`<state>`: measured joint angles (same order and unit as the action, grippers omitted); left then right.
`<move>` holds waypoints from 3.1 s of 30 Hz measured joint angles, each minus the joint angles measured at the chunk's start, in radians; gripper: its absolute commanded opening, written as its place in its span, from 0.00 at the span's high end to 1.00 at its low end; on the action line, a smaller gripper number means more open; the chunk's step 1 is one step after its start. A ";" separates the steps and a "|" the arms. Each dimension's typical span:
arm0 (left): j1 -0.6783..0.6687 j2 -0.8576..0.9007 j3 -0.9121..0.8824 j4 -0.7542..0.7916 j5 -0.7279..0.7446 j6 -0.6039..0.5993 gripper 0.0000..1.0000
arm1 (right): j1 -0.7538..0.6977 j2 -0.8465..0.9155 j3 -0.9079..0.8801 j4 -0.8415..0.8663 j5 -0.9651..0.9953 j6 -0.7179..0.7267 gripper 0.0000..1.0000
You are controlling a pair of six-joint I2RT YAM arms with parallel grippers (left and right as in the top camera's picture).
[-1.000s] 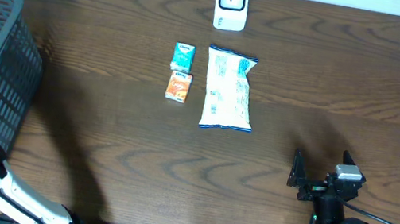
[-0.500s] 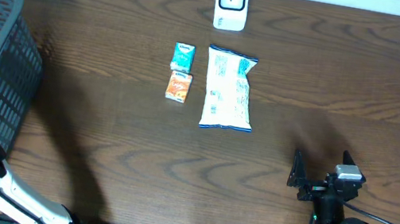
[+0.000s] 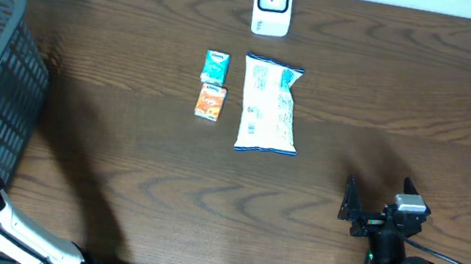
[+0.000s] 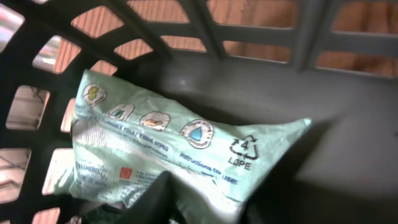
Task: Scan the item barcode
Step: 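Grasp the mint-green pouch in the basket with the left gripper, then lift the mint-green pouch out toward the scanner with the left gripper, then hold the pouch under the scanner and release it on the table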
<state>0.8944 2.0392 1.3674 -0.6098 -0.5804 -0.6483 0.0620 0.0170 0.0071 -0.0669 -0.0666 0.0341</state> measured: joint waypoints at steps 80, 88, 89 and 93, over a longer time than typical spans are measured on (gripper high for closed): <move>-0.886 -0.243 -0.035 0.293 1.128 1.013 0.92 | 0.000 0.000 0.000 0.000 0.000 0.000 0.01; -0.886 -0.132 -0.035 0.293 1.127 1.059 0.92 | 0.000 0.000 0.000 0.000 0.000 0.000 0.01; -0.886 -0.121 -0.035 0.293 1.124 1.063 0.92 | 0.000 0.000 0.000 0.000 0.000 0.000 0.01; -0.886 -0.089 -0.035 0.293 1.071 1.069 0.92 | 0.000 0.000 0.000 0.000 0.000 0.000 0.01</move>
<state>0.0082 1.9503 1.3319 -0.3168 0.4904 0.4202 0.0620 0.0170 0.0071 -0.0669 -0.0666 0.0341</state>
